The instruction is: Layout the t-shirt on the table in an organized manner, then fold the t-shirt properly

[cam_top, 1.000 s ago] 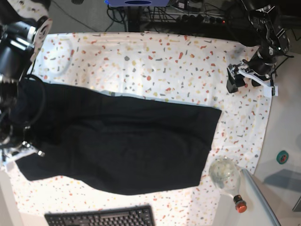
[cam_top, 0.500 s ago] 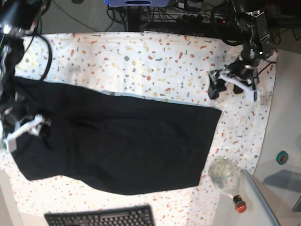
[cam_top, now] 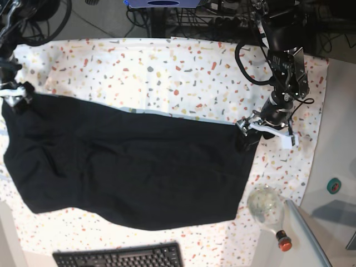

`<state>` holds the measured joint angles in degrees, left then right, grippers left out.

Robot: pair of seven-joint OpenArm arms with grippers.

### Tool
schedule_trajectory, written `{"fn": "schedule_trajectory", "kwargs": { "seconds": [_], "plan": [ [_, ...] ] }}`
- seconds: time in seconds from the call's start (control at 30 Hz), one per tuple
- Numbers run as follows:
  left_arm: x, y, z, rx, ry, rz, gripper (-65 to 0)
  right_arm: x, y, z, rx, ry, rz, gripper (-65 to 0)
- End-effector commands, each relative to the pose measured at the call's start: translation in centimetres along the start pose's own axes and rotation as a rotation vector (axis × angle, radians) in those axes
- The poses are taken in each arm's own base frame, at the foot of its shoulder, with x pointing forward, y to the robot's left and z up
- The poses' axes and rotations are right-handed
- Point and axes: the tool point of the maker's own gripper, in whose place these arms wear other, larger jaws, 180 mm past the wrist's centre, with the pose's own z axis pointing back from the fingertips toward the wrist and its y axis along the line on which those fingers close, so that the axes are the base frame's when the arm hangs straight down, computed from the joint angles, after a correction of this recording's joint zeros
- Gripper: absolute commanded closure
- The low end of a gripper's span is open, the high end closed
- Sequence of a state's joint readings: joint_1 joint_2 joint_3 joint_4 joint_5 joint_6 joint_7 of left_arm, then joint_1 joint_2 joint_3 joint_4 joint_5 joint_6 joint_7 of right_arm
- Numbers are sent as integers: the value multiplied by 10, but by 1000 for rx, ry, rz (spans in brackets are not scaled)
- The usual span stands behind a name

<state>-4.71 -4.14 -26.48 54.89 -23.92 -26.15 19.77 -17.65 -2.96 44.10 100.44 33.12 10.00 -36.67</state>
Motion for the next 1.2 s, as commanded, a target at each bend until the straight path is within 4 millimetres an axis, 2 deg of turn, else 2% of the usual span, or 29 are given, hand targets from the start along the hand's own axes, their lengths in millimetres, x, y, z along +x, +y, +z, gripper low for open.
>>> {"fn": "schedule_trajectory", "kwargs": {
  "seconds": [0.0, 0.07, 0.17, 0.27, 0.3, 0.37, 0.6, 0.77, 0.83, 0.9, 1.0, 1.17],
  "plan": [
    [-20, -3, -3, -2, 85, 4, -629, 2, -7, -2, 17, 11, -41, -375],
    [-23, -1, -8, 1, 99, 24, -500, -11, -22, -13, 49, 71, -154, -372],
    [-28, 2, -9, 6, 115, 35, -253, -29, -47, -25, 29, 115, -271, -371],
    [-29, 3, -8, 9, 117, 32, -25, -39, -61, -30, 0, 125, -345, -371],
    [-30, 4, -7, 11, 120, 33, 0, -41, -64, -31, -7, 123, -358, -372],
    [-31, 5, -6, 13, 121, 31, 0, -34, -72, -38, -19, 95, -364, -372],
    [-27, 12, -3, 24, 120, 20, 0, -31, -92, -70, -49, 84, -425, -372],
    [-34, 24, 5, 45, 139, 7, 0, -24, -101, -78, -60, 85, -442, -369],
    [-30, 25, 6, 47, 128, 1, 0, -23, -101, -78, -60, 82, -441, -363],
    [-32, 27, 11, 51, 126, -8, 0, -20, -103, -78, -64, 72, -438, -311],
    [-28, 27, 15, 52, 116, -32, 0, -18, -106, -78, -71, 52, -440, -173],
    [-29, 33, 19, 60, 123, -43, 0, -6, -106, -80, -67, 32, -431, -27]
  ]
}}
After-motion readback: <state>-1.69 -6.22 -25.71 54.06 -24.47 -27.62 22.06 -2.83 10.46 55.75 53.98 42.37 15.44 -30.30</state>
